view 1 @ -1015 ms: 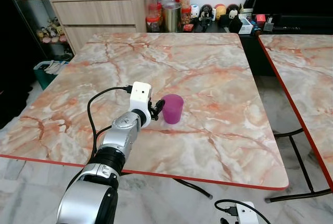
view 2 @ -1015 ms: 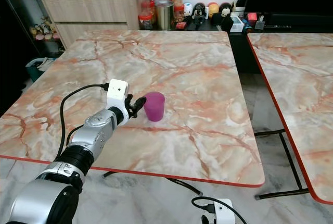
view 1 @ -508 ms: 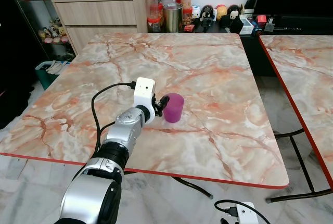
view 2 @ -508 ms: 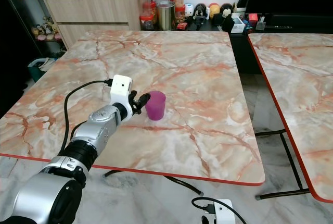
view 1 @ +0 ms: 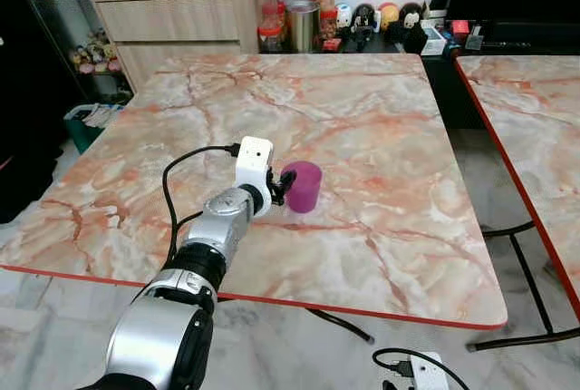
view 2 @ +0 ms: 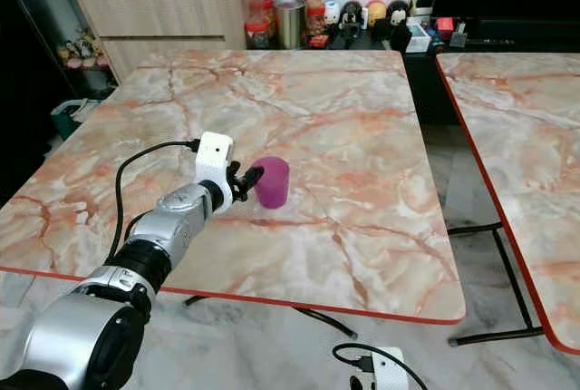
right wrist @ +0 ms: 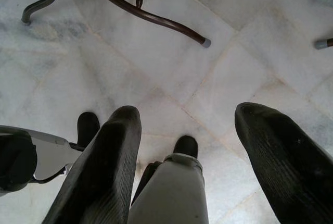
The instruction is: Setting the table
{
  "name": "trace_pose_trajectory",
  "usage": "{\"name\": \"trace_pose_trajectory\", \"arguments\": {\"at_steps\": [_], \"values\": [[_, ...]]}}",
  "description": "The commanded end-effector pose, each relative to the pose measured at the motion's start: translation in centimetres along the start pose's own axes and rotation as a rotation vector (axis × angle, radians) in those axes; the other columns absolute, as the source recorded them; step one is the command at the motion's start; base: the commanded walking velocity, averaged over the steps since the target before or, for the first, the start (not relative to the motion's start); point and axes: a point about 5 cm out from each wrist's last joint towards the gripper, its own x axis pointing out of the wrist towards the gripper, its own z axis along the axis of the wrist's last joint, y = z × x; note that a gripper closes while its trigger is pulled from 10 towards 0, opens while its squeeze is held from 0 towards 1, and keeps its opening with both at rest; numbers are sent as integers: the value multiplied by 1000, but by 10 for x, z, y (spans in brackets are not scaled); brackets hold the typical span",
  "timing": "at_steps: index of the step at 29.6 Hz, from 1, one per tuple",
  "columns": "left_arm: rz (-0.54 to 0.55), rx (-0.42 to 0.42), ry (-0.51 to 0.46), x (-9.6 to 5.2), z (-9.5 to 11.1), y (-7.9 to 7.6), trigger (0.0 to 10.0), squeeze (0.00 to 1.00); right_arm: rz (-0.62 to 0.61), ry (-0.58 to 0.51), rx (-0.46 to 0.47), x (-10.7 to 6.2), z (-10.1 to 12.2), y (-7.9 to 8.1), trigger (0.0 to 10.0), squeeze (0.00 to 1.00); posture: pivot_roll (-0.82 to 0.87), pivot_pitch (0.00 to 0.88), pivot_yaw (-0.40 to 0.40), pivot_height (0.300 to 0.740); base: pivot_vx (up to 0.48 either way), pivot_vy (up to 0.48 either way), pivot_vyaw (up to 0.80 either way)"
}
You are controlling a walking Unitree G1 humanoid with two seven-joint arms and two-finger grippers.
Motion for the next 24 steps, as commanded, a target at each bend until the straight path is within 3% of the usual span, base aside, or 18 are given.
{"name": "trace_pose_trajectory", "arguments": {"at_steps": [1, 8, 9, 10, 11, 12, 24], "values": [[-5, 21, 28, 2, 1, -1, 10000, 0, -4, -4, 14, -1, -2, 0, 10000, 0, 50, 0, 78, 740, 0, 0, 0], [-12, 24, 34, 2, 0, -2, 10000, 0, -3, -7, 16, 0, -1, 1, 10000, 0, 50, 0, 80, 740, 0, 0, 0], [-16, 24, 34, 2, 0, -3, 8157, 0, -3, -7, 16, 0, -1, 1, 10000, 0, 50, 0, 80, 740, 0, 0, 0], [-23, 24, 34, 3, 0, -4, 4745, 0, -2, -8, 16, 0, -1, 1, 10000, 0, 50, 0, 80, 740, 0, 0, 0], [-26, 26, 35, 3, 0, -4, 667, 0, -1, -9, 17, 0, -1, 2, 10000, 0, 50, 0, 80, 740, 0, 0, 0], [-28, 27, 36, 3, 0, -4, 0, 0, 0, -10, 16, 0, -1, 2, 10000, 0, 50, 0, 80, 740, 0, 0, 0], [-42, 37, 40, 2, 1, -2, 0, 0, 6, -17, 14, 1, 3, 3, 10000, 0, 57, 0, 78, 740, 0, 0, 0]]}}
